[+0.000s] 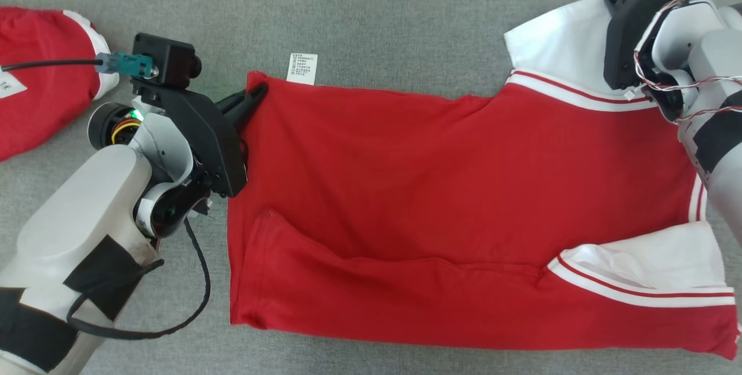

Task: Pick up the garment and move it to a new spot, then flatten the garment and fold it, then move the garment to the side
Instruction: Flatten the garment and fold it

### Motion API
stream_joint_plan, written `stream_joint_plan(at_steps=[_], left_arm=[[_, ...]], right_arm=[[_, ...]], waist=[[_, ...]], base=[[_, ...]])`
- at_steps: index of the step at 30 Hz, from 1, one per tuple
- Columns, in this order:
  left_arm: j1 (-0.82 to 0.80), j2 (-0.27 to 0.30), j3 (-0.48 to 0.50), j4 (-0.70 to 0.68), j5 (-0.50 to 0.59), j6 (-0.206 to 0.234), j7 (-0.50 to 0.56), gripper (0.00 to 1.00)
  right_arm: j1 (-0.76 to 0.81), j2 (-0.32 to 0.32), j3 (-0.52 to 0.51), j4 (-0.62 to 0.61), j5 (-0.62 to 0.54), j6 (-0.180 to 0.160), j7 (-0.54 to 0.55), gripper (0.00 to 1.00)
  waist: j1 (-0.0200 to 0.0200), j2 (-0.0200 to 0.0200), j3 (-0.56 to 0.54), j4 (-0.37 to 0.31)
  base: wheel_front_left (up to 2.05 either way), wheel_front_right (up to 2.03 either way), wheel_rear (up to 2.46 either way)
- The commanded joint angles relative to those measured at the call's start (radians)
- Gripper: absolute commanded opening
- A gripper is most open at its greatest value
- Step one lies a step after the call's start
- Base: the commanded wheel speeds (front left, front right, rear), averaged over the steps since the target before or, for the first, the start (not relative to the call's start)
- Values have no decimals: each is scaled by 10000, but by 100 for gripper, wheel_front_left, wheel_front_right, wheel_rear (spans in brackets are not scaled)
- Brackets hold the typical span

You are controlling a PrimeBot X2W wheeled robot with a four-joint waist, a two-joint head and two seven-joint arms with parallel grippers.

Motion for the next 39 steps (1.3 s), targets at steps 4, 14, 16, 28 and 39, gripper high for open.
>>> stream_joint_plan(at_steps=[4,14,16,28,39], left_arm=[[178,-39,193,268,46,21,-676,0],[1597,83,385,210,205,526,-2323,0],[1942,151,380,67,250,643,-2578,0],[3797,425,458,-904,528,1523,-4187,0],[5135,248,609,-1658,1145,2169,-4951,0]], right_arm=[[330,-117,-156,-227,322,-24,-1017,0],[1994,-676,79,-1628,1083,-24,-3320,0],[2446,-858,133,-2079,1276,-24,-3771,0],[5927,-1921,-542,-5047,1432,-24,-4749,0],[9649,-1533,-3605,-7807,510,-24,-4753,0]], waist=[[-1,-1,-425,-142],[-1,-1,-1584,-593],[-1,-1,-1763,-692],[-1,-1,-2382,-1144],[-1,-1,-2782,-998]], base=[[0,0,0],[0,0,0],[0,0,0],[0,0,0],[0,0,0]])
